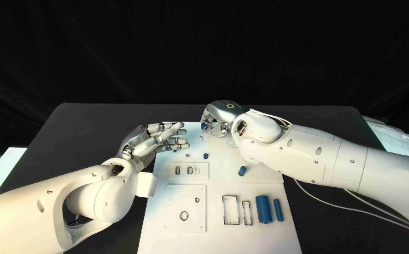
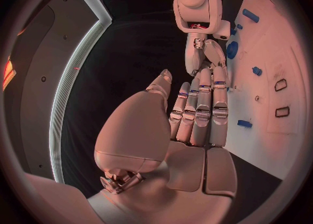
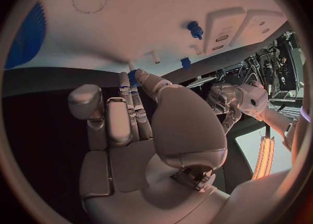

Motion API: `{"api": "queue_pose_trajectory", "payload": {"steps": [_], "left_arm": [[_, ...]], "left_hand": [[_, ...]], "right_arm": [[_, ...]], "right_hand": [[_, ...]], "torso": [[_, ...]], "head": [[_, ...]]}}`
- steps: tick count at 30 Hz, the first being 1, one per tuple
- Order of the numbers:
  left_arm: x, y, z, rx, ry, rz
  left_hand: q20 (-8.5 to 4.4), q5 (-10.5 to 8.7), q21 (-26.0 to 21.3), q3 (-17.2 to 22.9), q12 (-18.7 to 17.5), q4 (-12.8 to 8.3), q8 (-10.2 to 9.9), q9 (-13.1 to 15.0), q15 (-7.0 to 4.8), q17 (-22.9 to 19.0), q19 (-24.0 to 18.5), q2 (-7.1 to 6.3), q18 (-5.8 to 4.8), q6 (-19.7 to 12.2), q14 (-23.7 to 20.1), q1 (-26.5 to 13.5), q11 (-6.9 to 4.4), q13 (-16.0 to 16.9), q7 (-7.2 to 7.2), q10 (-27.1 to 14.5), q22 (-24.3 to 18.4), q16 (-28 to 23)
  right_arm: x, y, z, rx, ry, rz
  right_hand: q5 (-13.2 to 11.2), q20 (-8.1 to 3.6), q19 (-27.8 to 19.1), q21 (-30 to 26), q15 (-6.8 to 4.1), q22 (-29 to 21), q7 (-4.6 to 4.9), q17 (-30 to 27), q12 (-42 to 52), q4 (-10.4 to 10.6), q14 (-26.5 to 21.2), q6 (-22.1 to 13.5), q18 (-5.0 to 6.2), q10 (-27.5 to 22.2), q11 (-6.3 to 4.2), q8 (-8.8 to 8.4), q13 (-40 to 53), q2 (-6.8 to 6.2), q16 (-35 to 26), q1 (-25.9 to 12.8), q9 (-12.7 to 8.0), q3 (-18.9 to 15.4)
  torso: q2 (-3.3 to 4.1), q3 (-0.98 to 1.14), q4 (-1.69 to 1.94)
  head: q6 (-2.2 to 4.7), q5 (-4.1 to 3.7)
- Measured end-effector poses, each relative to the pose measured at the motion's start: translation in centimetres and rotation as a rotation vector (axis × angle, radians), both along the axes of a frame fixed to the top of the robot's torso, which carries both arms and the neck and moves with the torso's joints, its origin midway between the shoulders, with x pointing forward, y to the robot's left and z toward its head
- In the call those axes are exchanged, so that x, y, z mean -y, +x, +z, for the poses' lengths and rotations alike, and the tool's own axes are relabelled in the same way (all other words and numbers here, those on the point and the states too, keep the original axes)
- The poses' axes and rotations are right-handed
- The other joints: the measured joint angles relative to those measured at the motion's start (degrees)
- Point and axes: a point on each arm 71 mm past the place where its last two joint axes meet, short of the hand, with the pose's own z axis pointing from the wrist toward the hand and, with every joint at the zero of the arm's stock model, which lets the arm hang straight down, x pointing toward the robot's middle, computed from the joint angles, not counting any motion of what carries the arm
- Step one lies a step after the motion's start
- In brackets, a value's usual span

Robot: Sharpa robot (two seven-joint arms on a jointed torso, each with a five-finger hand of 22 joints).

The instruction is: Assemble the parts on the task board

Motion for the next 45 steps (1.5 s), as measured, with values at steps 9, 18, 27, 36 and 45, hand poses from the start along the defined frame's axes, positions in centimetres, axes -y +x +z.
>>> {"api": "queue_pose_trajectory", "payload": {"steps": [9, 18, 27, 36, 45], "left_arm": [[-0.02, 0.0, -0.01, -0.002, 0.0, -0.002], [-0.03, 0.0, -0.01, -0.004, 0.0, -0.003], [-0.07, 0.0, -0.02, -0.005, 0.001, -0.002], [-0.11, 0.02, -0.03, -0.005, 0.002, -0.001], [-0.14, 0.04, -0.03, -0.006, 0.003, -0.001]], "left_hand": [[0.0, 0.0, 0.0, 0.0, 0.0, 0.0, 0.0, 0.0, 0.0, -0.01, 0.0, 0.0, 0.0, 0.0, 0.0, 0.0, 0.0, 0.0, 0.0, 0.0, 0.0, 0.0], [0.0, 0.0, 0.0, 0.0, 0.0, 0.0, -0.23, 0.01, 0.0, 0.07, 0.0, 0.0, 0.0, 0.0, 0.0, 0.0, 0.0, 0.0, 0.0, 0.0, -0.08, -0.32], [0.0, 0.0, 0.01, 0.0, 0.0, 0.0, -0.23, 0.01, 0.0, 0.06, 0.0, 0.0, 0.0, 0.0, 0.0, 0.0, 0.0, 0.0, 0.0, 0.0, -0.08, -0.32], [0.0, 0.0, -0.21, 0.16, 0.0, -0.16, -0.23, 0.01, 0.0, 0.16, 0.0, 0.0, 0.0, 0.0, 0.0, 0.0, 0.0, 0.0, 0.0, 0.0, -0.13, -0.32], [0.0, 0.0, -0.21, 0.17, -0.28, -0.16, -0.23, -0.04, 0.0, 0.22, 0.0, 0.0, 0.0, -0.22, 0.0, 0.0, 0.0, -0.01, 0.21, 0.0, -0.19, -0.32]], "right_arm": [[0.1, -0.03, 0.03, 0.007, -0.002, -0.005], [0.11, 0.04, -0.12, 0.0, -0.01, -0.007], [0.41, 0.16, -0.54, -0.02, -0.027, -0.024], [0.58, -0.02, -0.51, -0.022, -0.026, -0.028], [0.88, 0.06, -0.57, -0.021, -0.014, -0.037]], "right_hand": [[0.0, 0.0, 0.0, 0.0, 0.0, 0.1, 0.04, 0.0, 0.0, 0.33, 0.0, 0.03, 0.0, 0.0, 0.0, 0.07, 0.0, -0.43, 0.0, -0.43, -0.04, -0.33], [-0.01, 0.0, 0.0, 0.43, 0.0, 0.34, 0.07, 0.0, 0.0, 0.63, 0.0, 0.06, 0.0, 0.01, 0.01, 0.27, -0.01, -0.76, 0.0, -0.75, -0.04, -0.63], [0.03, 0.0, 0.0, 0.43, 0.0, 0.39, 0.08, -0.01, 0.0, 0.63, 0.0, 0.05, 0.0, 0.01, 0.01, 0.25, -0.01, -0.76, 0.0, -0.75, -0.09, -0.63], [0.38, 0.03, -0.03, 0.43, 0.0, 0.44, 0.15, -0.04, 0.0, 0.99, 0.0, -0.04, 0.0, 0.01, 0.01, 0.14, -0.01, -1.26, 0.0, -1.25, -0.03, -1.0], [-2.15, 1.93, -2.99, -2.33, 1.48, -4.19, 1.57, -6.11, 0.01, 4.41, -0.01, -11.28, 0.0, -10.5, 2.03, -0.19, -0.01, -4.25, -3.21, -2.08, -2.04, -9.86]], "torso": [[0.07, -0.01, 0.03], [0.12, -0.04, 0.1], [0.15, -0.05, 0.15], [0.18, -0.05, 0.17], [0.2, -0.07, 0.15]], "head": [[-0.13, -0.14], [-0.29, -0.28], [-0.45, -0.39], [-0.55, -0.37], [-0.39, -0.44]]}}
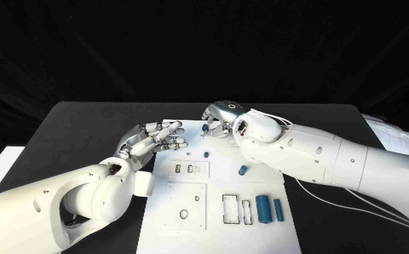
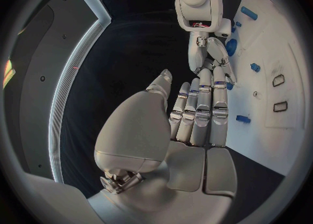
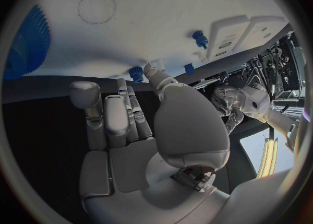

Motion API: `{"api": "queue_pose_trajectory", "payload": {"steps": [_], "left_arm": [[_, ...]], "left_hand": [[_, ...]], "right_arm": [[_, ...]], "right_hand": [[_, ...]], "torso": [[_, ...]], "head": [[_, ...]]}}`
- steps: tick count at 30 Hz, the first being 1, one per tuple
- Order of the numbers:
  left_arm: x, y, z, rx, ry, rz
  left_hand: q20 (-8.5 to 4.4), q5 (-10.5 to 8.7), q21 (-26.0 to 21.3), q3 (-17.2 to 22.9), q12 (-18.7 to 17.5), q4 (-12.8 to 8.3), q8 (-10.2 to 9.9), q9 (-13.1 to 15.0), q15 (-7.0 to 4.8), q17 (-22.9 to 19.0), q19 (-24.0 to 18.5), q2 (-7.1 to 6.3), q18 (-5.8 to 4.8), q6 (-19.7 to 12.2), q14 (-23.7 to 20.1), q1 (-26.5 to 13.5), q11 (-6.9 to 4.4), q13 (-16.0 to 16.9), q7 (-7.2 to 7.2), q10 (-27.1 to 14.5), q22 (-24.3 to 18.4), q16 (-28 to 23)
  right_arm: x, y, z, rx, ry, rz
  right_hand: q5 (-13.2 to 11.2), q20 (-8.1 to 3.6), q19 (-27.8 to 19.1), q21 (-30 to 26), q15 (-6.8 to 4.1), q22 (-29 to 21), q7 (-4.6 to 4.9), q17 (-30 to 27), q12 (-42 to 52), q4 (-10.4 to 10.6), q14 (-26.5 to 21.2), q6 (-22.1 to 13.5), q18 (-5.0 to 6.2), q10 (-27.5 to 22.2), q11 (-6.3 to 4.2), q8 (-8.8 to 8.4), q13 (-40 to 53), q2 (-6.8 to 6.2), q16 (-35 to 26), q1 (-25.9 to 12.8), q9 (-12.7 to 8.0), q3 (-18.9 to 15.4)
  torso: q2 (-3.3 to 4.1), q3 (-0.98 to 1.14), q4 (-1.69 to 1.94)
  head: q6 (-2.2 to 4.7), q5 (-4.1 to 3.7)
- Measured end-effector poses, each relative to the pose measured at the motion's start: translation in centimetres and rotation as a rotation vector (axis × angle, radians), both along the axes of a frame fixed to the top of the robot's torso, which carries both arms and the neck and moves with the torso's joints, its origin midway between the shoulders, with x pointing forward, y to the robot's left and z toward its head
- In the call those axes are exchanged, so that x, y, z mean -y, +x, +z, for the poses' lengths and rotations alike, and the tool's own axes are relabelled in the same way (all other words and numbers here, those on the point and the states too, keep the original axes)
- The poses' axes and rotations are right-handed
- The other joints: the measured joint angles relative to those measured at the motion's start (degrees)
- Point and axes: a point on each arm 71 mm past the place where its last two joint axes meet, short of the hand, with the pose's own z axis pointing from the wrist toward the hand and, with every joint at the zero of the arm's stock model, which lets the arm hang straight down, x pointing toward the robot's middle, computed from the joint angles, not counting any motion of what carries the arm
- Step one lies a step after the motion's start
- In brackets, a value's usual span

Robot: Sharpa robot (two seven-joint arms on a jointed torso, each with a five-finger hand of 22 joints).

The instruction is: Assemble the parts on the task board

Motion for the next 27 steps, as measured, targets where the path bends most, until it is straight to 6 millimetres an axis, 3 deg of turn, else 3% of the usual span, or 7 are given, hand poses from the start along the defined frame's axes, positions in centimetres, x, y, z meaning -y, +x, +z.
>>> {"api": "queue_pose_trajectory", "payload": {"steps": [9, 14, 16, 18, 20, 22, 27], "left_arm": [[-0.2, 0.1, 0.0, -0.001, 0.003, 0.005], [-0.4, 0.1, 0.0, -0.002, 0.004, 0.007], [-0.5, 0.0, 0.0, -0.002, 0.005, 0.009], [-0.5, 0.0, 0.0, -0.002, 0.006, 0.01], [-0.6, 0.0, 0.0, -0.002, 0.006, 0.01], [-0.6, 0.0, 0.0, -0.003, 0.006, 0.01], [-0.5, 0.0, 0.0, -0.003, 0.005, 0.008]], "left_hand": [[0.0, 0.0, -0.22, -0.16, 0.0, -0.16, -0.22, 0.0, 0.0, 0.09, 0.0, 0.0, 0.0, 0.0, 0.0, 0.0, 0.19, 0.0, 0.0, -0.2, 0.0, -0.34], [0.0, 0.0, -0.22, -0.16, 0.0, -0.16, -0.22, 0.01, 0.0, 0.14, 0.0, 0.0, -0.01, 0.0, 0.0, 0.0, 0.19, 0.0, 0.0, -0.2, -0.04, -0.34], [0.0, 0.0, -0.22, -0.16, 0.0, -0.16, -0.22, 0.01, 0.0, 0.14, 0.0, 0.0, -0.01, 0.0, 0.0, 0.0, 0.19, 0.0, 0.0, -0.2, -0.05, -0.34], [0.0, 0.0, -0.22, -0.16, 0.0, -0.16, -0.22, 0.01, 0.0, 0.14, 0.0, 0.0, -0.01, 0.0, 0.0, 0.0, 0.19, 0.0, 0.0, -0.2, -0.04, -0.34], [0.0, 0.0, -0.22, -0.16, 0.0, -0.16, -0.22, 0.01, 0.0, 0.14, 0.0, 0.0, -0.01, 0.0, 0.0, 0.0, 0.19, 0.0, 0.0, -0.2, -0.04, -0.34], [0.0, 0.0, -0.22, -0.16, 0.0, -0.16, -0.22, 0.01, 0.0, 0.14, 0.0, 0.0, -0.01, 0.0, 0.0, 0.0, 0.19, 0.0, 0.0, -0.2, -0.04, -0.34], [0.0, 0.0, -0.22, -0.16, 0.0, -0.16, -0.22, 0.01, 0.0, 0.14, 0.0, 0.0, -0.01, 0.0, 0.0, 0.0, 0.19, 0.0, 0.0, -0.2, -0.04, -0.34]], "right_arm": [[2.4, -1.2, 1.0, 0.012, 0.052, -0.007], [6.6, -2.4, 2.0, -0.009, 0.093, -0.06], [7.8, -2.8, 2.2, -0.028, 0.108, -0.08], [9.1, -3.2, 2.3, -0.058, 0.123, -0.108], [10.1, -3.4, 2.2, -0.087, 0.131, -0.135], [11.0, -3.4, 2.1, -0.12, 0.137, -0.165], [11.7, -3.4, 1.7, -0.168, 0.141, -0.202]], "right_hand": [[4.61, -0.05, 0.48, 0.89, -0.01, 1.38, 0.03, 0.5, 1.84, 0.72, 0.01, 3.5, 0.0, 3.56, -0.25, 0.89, 0.51, 1.84, 0.16, 2.57, 0.45, -1.46], [7.02, -1.09, 2.69, 3.94, -0.77, 5.69, -0.4, 6.46, 5.14, 1.3, 0.1, 4.74, 0.01, 10.78, -1.29, 0.89, 2.28, 1.68, 3.92, 2.99, 0.51, -1.25], [7.02, -1.44, 3.96, 5.54, -1.27, 8.17, -0.52, 9.43, 6.67, 1.85, -0.09, 4.84, 0.01, 12.97, -1.34, 0.89, 3.51, 0.65, 5.69, 2.59, 0.4, -1.8], [7.02, -2.42, 5.64, 8.22, -2.35, 12.33, -1.31, 13.55, 10.19, 2.71, 0.02, 4.25, -1.32, 17.22, -2.68, 0.64, 6.63, -0.08, 8.13, 1.86, 0.26, -3.38], [7.02, -3.21, 6.94, 10.69, -2.62, 16.18, -1.97, 16.28, 16.7, 3.56, -0.09, 3.73, -1.84, 19.58, -3.86, 0.44, 13.35, -0.43, 9.83, 1.51, 0.17, -6.12], [7.35, -3.05, 7.44, 12.17, -2.76, 18.43, -2.43, 18.3, 32.46, 4.73, 0.05, 3.23, -1.84, 19.33, -4.15, 0.44, 30.65, -0.06, 11.08, 2.6, 0.17, -8.7], [7.52, -2.75, 8.15, 14.62, -2.44, 22.41, -1.83, 19.23, 57.91, 7.89, 0.02, 2.42, -2.71, 18.69, -3.27, 0.44, 58.12, 0.12, 13.7, 3.58, 0.17, -12.73]], "torso": [[-0.04, 0.02, -0.12], [-0.24, 0.02, -0.47], [-0.35, 0.02, -0.75], [-0.46, 0.04, -1.1], [-0.55, 0.11, -1.39], [-0.66, 0.18, -1.74], [-0.79, 0.35, -2.31]], "head": [[0.17, -0.22], [0.3, -0.39], [0.31, -0.43], [0.34, -0.44], [0.37, -0.34], [0.4, -0.27], [0.53, -0.1]]}}
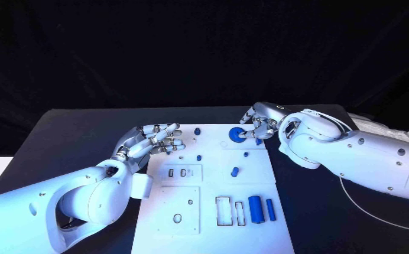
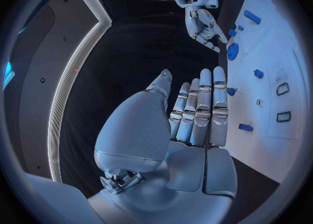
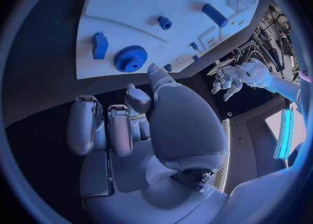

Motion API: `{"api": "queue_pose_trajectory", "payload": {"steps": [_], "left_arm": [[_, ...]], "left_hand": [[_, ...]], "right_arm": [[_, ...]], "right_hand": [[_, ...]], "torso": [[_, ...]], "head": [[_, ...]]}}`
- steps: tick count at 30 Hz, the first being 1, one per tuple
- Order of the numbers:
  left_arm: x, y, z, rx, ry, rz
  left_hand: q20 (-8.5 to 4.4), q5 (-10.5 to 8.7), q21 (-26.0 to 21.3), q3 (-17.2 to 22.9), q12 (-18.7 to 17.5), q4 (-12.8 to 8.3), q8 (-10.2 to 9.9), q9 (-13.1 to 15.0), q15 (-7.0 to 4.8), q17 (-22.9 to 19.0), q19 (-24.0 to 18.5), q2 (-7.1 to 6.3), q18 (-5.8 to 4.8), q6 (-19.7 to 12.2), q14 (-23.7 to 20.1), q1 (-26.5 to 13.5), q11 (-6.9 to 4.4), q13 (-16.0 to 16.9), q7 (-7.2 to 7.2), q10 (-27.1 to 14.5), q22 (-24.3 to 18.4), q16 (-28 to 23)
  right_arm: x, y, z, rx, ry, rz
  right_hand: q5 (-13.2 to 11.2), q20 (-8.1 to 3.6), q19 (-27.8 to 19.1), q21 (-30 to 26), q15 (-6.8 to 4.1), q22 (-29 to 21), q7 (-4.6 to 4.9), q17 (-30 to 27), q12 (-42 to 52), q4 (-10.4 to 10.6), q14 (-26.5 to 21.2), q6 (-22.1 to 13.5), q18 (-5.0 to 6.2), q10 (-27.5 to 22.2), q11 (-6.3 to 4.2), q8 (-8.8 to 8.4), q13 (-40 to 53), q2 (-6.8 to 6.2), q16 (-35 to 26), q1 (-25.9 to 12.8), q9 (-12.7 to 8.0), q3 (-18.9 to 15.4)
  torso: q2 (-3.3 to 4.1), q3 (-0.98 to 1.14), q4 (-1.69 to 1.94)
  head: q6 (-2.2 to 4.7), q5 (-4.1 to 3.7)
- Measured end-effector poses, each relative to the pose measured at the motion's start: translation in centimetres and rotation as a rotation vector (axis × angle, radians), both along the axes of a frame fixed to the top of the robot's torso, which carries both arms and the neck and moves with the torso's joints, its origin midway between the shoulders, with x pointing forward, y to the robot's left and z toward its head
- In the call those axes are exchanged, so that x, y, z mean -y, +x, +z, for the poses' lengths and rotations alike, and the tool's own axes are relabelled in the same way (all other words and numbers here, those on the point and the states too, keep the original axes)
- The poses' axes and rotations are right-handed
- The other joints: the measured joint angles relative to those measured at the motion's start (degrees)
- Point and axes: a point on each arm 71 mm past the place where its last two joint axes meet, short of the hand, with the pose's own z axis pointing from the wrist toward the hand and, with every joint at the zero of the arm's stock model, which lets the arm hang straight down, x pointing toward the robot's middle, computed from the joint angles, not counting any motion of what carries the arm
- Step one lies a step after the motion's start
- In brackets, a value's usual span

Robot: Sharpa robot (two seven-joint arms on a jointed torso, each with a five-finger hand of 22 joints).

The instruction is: Assemble the parts on the task board

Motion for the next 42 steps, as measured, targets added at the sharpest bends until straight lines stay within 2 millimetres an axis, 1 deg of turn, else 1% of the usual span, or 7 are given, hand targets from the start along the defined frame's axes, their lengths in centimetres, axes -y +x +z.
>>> {"api": "queue_pose_trajectory", "payload": {"steps": [1, 5, 11, 16, 33, 35, 42], "left_arm": [[0.0, 0.0, 0.0, 0.0, 0.0, 0.0], [0.0, 0.0, 0.0, -0.001, 0.0, -0.001], [0.0, 0.0, 0.0, -0.002, 0.0, -0.001], [0.0, 0.0, 0.0, -0.002, 0.0, -0.002], [0.1, 0.1, -0.1, -0.004, 0.0, -0.006], [0.1, 0.1, -0.1, -0.005, -0.001, -0.006], [0.1, 0.1, -0.1, -0.005, 0.0, -0.006]], "left_hand": [[0.0, 0.0, 0.0, 0.0, 0.0, 0.0, 0.0, 0.0, 0.0, 0.0, 0.0, 0.0, 0.0, 0.0, 0.0, 0.0, 0.0, 0.0, 0.0, 0.0, 0.0, 0.0], [0.0, 0.0, 0.0, 0.0, 0.0, 0.0, 0.0, 0.0, 0.0, 0.0, 0.0, 0.0, 0.0, 0.0, 0.0, 0.0, 0.0, 0.0, 0.0, 0.0, 0.0, 0.0], [0.0, 0.0, 0.0, 0.0, 0.0, 0.0, 0.0, 0.0, 0.0, -0.01, 0.0, 0.0, 0.0, 0.0, 0.0, 0.0, 0.0, 0.0, 0.0, 0.0, 0.01, 0.0], [0.0, 0.0, 0.0, 0.0, 0.0, 0.0, 0.0, 0.01, 0.0, -0.01, 0.0, 0.0, 0.0, 0.0, 0.0, 0.0, 0.0, 0.0, 0.0, 0.0, 0.01, 0.0], [0.0, 0.0, 0.0, 0.0, 0.0, 0.0, 0.0, 0.01, 0.0, 0.03, 0.0, 0.0, 0.0, 0.0, 0.0, 0.0, 0.0, 0.0, 0.0, 0.0, 0.01, 0.0], [0.0, 0.0, 0.0, 0.0, 0.0, 0.0, 0.0, 0.01, 0.0, 0.03, 0.0, 0.0, 0.0, 0.0, 0.0, 0.0, 0.0, 0.0, 0.0, 0.0, 0.01, 0.0], [0.0, 0.0, 0.0, 0.23, -0.28, -0.23, 0.0, 0.01, 0.0, 0.16, 0.0, 0.22, 0.01, 0.0, 0.0, 0.22, 0.0, 0.0, 0.0, 0.0, -0.02, 0.0]], "right_arm": [[0.1, 0.1, -0.1, -0.01, 0.0, -0.007], [0.3, 0.3, -0.4, -0.033, -0.004, -0.024], [-0.4, 0.6, -0.7, -0.047, -0.01, -0.027], [-0.7, 0.9, -1.0, -0.051, -0.014, -0.036], [-1.6, 1.4, -1.7, -0.057, -0.039, -0.041], [-1.7, 1.4, -1.7, -0.06, -0.045, -0.041], [-1.7, 1.5, -1.8, -0.055, -0.066, -0.038]], "right_hand": [[0.17, 0.28, 0.28, 0.38, 0.08, 0.56, 0.17, 0.0, 3.08, 0.52, -0.09, -0.17, 0.01, 0.24, 0.24, 0.0, 3.39, 0.46, 0.38, 0.48, 0.0, -0.52], [1.4, 0.51, 0.51, 1.15, 0.27, 2.08, 0.3, 0.0, 9.27, 1.37, 0.09, -0.3, 0.0, 1.05, 0.63, 0.0, 10.14, 0.59, 1.31, 1.48, 0.0, -1.37], [1.74, 0.6, 0.6, 1.46, 0.48, 2.98, 0.53, -0.01, 11.36, 1.7, -0.11, -0.08, 0.0, 1.38, 0.73, 0.0, 12.54, 1.08, 1.62, 1.96, 0.0, -1.5], [4.05, 0.81, 0.8, 1.81, 0.47, 3.48, 0.73, -0.01, 14.55, 1.85, -0.11, 0.12, 0.0, 2.69, 0.63, 0.0, 13.08, 1.87, 1.88, 2.76, 0.08, -1.35], [4.05, 0.81, 0.79, 2.12, 0.47, 4.15, 0.86, -0.02, 16.43, 1.67, -0.11, 0.82, -0.01, 3.4, 0.53, 0.23, 13.05, 1.88, 2.09, 2.75, 0.13, -1.18], [3.69, 0.81, 0.79, 2.27, 0.47, 4.23, 0.86, -0.03, 16.61, 1.67, -0.11, 0.82, -0.87, 3.4, 0.53, 0.23, 13.05, 1.88, 2.09, 2.75, 0.13, -1.18], [3.46, 0.98, 1.02, 2.63, 0.47, 4.75, 0.8, -0.03, 17.04, 1.34, -0.11, 1.49, -0.87, 3.56, 0.69, 0.47, 13.05, 2.21, 2.32, 3.55, 0.16, -0.85]], "torso": [[-0.01, 0.03, -0.06], [-0.02, 0.18, -0.19], [-0.03, 0.21, -0.19], [-0.02, 0.21, -0.19], [-0.05, 0.12, -0.17], [-0.06, 0.11, -0.17], [-0.07, 0.1, -0.19]], "head": [[0.01, 0.01], [-0.09, 0.05], [-0.36, 0.08], [-0.54, 0.25], [-0.97, 0.61], [-1.07, 0.65], [-1.18, 0.69]]}}
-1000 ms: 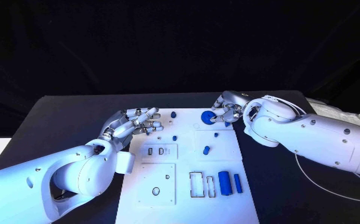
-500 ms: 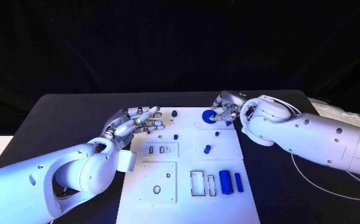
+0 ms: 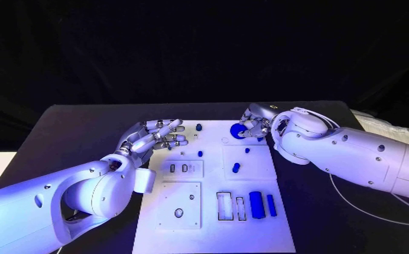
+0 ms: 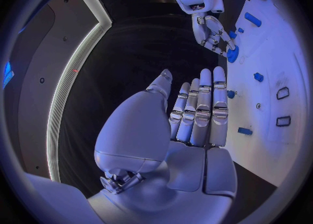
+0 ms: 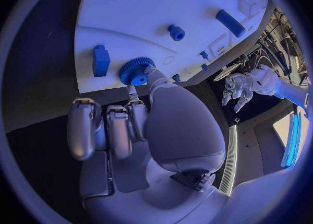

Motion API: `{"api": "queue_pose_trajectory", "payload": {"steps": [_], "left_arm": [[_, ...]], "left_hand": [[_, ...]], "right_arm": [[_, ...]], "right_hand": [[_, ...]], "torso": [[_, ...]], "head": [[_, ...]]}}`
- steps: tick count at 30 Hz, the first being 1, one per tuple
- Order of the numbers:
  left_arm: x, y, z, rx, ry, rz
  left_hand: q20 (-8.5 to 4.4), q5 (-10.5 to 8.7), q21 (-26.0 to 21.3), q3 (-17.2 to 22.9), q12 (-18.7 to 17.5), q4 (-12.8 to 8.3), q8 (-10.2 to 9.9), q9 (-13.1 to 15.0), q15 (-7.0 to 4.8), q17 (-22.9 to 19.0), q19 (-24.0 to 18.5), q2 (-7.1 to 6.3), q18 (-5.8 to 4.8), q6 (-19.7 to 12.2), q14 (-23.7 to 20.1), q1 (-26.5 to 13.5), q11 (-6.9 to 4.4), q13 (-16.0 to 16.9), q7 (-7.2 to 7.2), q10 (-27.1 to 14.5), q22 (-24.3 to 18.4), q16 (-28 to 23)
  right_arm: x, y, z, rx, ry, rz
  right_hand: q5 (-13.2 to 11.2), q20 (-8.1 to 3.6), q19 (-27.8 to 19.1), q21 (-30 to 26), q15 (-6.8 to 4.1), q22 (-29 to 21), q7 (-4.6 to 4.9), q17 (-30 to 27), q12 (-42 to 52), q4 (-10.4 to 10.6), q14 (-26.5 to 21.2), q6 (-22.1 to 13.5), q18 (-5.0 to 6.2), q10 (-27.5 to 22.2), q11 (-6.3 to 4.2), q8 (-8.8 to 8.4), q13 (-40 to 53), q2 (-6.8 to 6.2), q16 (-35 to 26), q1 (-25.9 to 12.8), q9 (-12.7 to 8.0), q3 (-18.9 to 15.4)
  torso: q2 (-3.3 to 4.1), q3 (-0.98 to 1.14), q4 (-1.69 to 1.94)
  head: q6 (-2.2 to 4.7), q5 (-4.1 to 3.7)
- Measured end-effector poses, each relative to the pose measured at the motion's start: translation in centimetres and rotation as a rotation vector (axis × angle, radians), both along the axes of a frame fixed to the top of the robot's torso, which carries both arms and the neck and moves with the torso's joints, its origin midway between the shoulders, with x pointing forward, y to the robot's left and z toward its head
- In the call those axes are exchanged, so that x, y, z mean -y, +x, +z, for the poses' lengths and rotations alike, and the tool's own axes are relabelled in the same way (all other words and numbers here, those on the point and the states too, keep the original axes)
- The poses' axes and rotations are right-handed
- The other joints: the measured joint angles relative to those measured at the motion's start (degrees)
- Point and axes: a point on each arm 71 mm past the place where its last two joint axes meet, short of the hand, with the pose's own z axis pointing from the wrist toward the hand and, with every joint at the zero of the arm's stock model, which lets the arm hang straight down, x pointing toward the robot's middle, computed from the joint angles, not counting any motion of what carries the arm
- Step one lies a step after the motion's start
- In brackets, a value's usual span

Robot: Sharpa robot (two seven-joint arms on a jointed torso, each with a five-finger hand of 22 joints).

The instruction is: Assemble the parts on the task board

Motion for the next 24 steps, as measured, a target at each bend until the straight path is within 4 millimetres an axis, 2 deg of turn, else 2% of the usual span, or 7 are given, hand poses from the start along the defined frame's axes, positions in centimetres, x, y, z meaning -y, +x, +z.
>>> {"api": "queue_pose_trajectory", "payload": {"steps": [4, 10, 14, 16, 20, 24], "left_arm": [[0.0, 0.0, 0.0, 0.0, 0.0, 0.0], [0.0, 0.0, 0.0, -0.001, 0.0, -0.001], [0.0, 0.0, 0.0, -0.001, 0.0, -0.001], [0.0, 0.0, 0.0, -0.001, 0.0, -0.001], [0.0, 0.0, 0.0, -0.001, 0.0, -0.001], [0.0, 0.0, 0.0, -0.001, 0.0, -0.001]], "left_hand": [[0.0, 0.0, 0.0, 0.0, -0.1, 0.0, 0.0, 0.0, 0.0, 0.0, 0.0, 0.0, 0.0, 0.0, 0.0, 0.0, 0.0, 0.0, 0.0, 0.0, -0.03, 0.0], [0.0, 0.0, 0.0, 0.0, -0.1, 0.0, 0.0, 0.0, 0.0, -0.01, 0.0, 0.0, 0.0, 0.0, 0.0, 0.0, 0.0, 0.0, 0.0, 0.0, -0.02, 0.0], [0.0, 0.0, 0.0, 0.0, -0.1, 0.0, 0.0, 0.0, 0.0, -0.01, 0.0, 0.0, -0.01, 0.0, 0.0, 0.0, 0.0, 0.0, 0.0, 0.0, -0.03, 0.0], [0.0, 0.0, 0.0, 0.0, -0.1, 0.0, 0.0, 0.0, 0.0, -0.01, 0.0, 0.0, 0.0, 0.0, 0.0, 0.0, 0.0, 0.0, 0.0, 0.0, -0.02, 0.0], [0.0, 0.0, -0.23, 0.0, -0.1, 0.0, 0.0, 0.0, 0.0, 0.04, 0.0, 0.0, 0.0, 0.0, 0.0, 0.0, 0.0, 0.0, 0.0, 0.0, -0.02, 0.0], [0.0, 0.0, -0.24, 0.0, -0.1, 0.0, 0.0, 0.0, 0.0, 0.04, 0.0, 0.0, 0.0, 0.0, 0.0, 0.0, 0.0, 0.0, 0.0, 0.0, -0.02, 0.0]], "right_arm": [[-0.1, 0.1, 0.0, 0.005, -0.009, 0.002], [-0.4, 0.2, 0.0, 0.012, -0.016, 0.007], [-0.6, 0.2, 0.0, 0.022, -0.024, 0.011], [-0.8, 0.2, 0.0, 0.029, -0.028, 0.014], [-1.3, -0.3, -0.1, 0.054, -0.024, 0.025], [-1.8, -0.9, -0.2, 0.083, -0.007, 0.035]], "right_hand": [[-1.59, -0.18, 0.18, 0.23, 0.0, 0.48, -0.39, 0.0, 1.11, -0.86, 0.0, 1.24, 0.0, 0.12, -0.12, 0.43, 0.0, 0.95, 0.0, 0.95, 0.08, 0.86], [-2.63, -0.39, 0.39, 0.53, 0.0, 1.11, -0.67, -0.01, 2.0, -1.59, 0.0, 2.51, 0.0, 0.25, -0.16, 0.69, -0.01, 1.55, 0.23, 1.55, 0.13, 2.06], [-2.79, -0.6, 0.6, 0.61, 0.0, 1.54, -0.89, -0.01, 2.72, -1.73, 0.0, 3.57, 0.01, 0.31, -0.52, 1.14, -0.01, 1.62, 0.46, 1.62, 0.18, 2.67], [-2.89, -0.6, 0.6, 0.97, -0.02, 1.75, -0.68, -0.01, 3.18, -1.96, 0.02, 3.8, 0.01, 0.37, -0.71, 1.56, -0.01, 1.7, 0.46, 1.7, 0.18, 3.07], [-3.11, -1.2, 1.2, 1.29, -0.65, 2.35, -0.59, -0.01, 4.52, -2.77, 0.0, 3.89, 0.01, 0.35, -1.49, 1.62, -0.01, 2.24, 0.46, 2.25, 0.18, 4.65], [-2.19, -1.43, 1.43, 1.68, -0.85, 2.35, -0.59, -0.02, 4.87, -3.39, 0.21, 3.89, 0.01, 0.45, -1.6, 1.63, -0.01, 2.17, 0.46, 2.91, 0.17, 5.78]], "torso": [[-0.01, 0.02, 0.0], [-0.01, 0.03, 0.01], [-0.01, 0.04, 0.01], [-0.01, 0.04, 0.0], [-0.02, 0.04, 0.0], [-0.03, 0.05, 0.01]], "head": [[-0.13, 0.01], [-0.21, -0.02], [-0.26, 0.01], [-0.26, -0.03], [-0.28, -0.13], [-0.3, -0.08]]}}
